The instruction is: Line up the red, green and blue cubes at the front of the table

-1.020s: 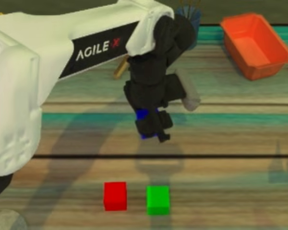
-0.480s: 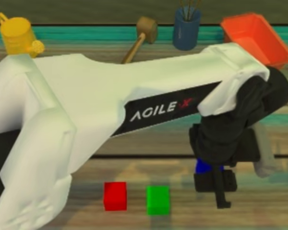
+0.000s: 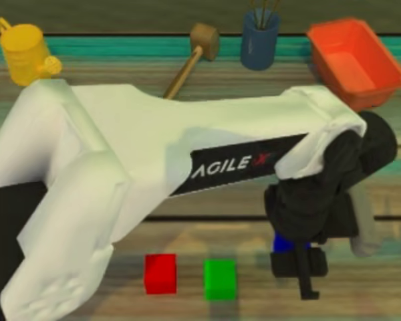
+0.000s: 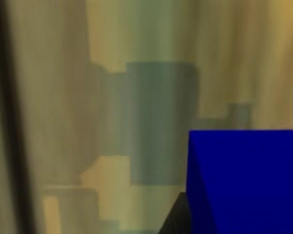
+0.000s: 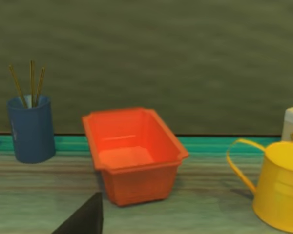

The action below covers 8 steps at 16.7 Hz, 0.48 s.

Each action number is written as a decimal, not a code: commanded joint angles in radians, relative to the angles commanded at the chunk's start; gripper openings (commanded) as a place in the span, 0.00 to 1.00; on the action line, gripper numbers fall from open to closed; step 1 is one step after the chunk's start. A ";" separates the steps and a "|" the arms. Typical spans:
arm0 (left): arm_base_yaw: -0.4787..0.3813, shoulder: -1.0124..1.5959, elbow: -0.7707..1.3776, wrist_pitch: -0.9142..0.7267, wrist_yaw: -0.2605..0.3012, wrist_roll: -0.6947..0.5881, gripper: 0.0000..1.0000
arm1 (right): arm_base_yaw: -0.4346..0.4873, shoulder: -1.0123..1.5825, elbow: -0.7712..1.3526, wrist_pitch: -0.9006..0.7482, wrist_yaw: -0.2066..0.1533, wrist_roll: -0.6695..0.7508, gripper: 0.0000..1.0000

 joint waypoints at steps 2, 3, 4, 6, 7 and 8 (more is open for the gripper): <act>-0.001 0.023 -0.050 0.076 0.000 -0.002 0.00 | 0.000 0.000 0.000 0.000 0.000 0.000 1.00; -0.002 0.032 -0.069 0.098 0.000 -0.002 0.00 | 0.000 0.000 0.000 0.000 0.000 0.000 1.00; -0.003 0.038 -0.079 0.110 -0.001 -0.002 0.00 | 0.000 0.000 0.000 0.000 0.000 0.000 1.00; -0.003 0.039 -0.081 0.112 -0.001 -0.002 0.00 | 0.000 0.000 0.000 0.000 0.000 0.000 1.00; -0.003 0.039 -0.081 0.112 -0.001 -0.002 0.00 | 0.000 0.000 0.000 0.000 0.000 0.000 1.00; -0.003 0.039 -0.081 0.112 -0.001 -0.002 0.00 | 0.000 0.000 0.000 0.000 0.000 0.000 1.00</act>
